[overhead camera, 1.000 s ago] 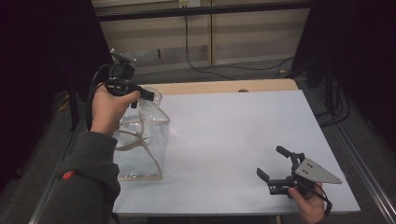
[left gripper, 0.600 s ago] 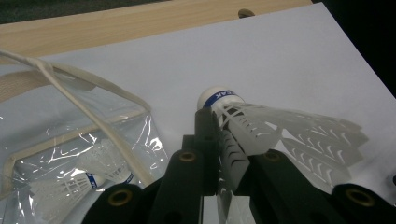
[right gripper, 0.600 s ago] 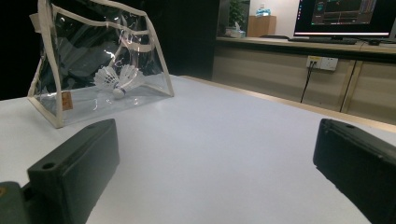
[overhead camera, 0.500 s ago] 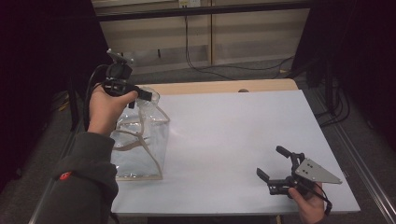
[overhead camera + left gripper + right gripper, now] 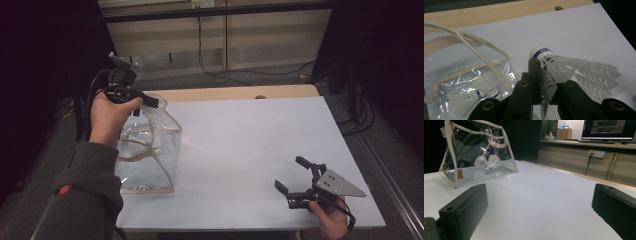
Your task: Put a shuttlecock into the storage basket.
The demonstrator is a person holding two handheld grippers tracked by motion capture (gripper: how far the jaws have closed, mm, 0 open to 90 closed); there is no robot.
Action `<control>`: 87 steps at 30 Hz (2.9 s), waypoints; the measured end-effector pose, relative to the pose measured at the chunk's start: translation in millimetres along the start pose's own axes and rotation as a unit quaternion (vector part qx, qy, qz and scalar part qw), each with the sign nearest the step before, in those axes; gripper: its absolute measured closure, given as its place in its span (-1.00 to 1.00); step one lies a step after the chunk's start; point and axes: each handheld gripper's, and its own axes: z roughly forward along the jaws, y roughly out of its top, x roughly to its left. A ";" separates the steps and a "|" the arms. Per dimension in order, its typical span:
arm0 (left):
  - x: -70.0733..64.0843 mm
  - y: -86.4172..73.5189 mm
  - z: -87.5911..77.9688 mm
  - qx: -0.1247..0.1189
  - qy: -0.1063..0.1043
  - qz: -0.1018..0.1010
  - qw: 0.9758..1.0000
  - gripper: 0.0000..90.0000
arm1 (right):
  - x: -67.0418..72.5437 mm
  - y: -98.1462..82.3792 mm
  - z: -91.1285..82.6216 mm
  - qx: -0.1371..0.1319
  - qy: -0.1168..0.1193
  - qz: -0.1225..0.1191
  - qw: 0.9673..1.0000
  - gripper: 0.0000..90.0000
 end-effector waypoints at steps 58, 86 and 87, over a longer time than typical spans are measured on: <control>35.3 -13.5 -15.7 -0.012 0.027 -0.037 0.999 0.90 | 0.2 -0.3 0.5 0.000 0.001 0.000 1.000 -0.99; 46.9 -19.1 -23.8 -0.017 0.039 -0.044 0.998 0.90 | -0.1 -0.4 0.5 0.001 0.000 -0.002 1.000 -0.99; 47.5 -19.4 -23.7 -0.015 0.039 -0.044 0.998 0.90 | -0.2 -0.5 0.5 0.002 0.000 -0.003 1.000 -0.99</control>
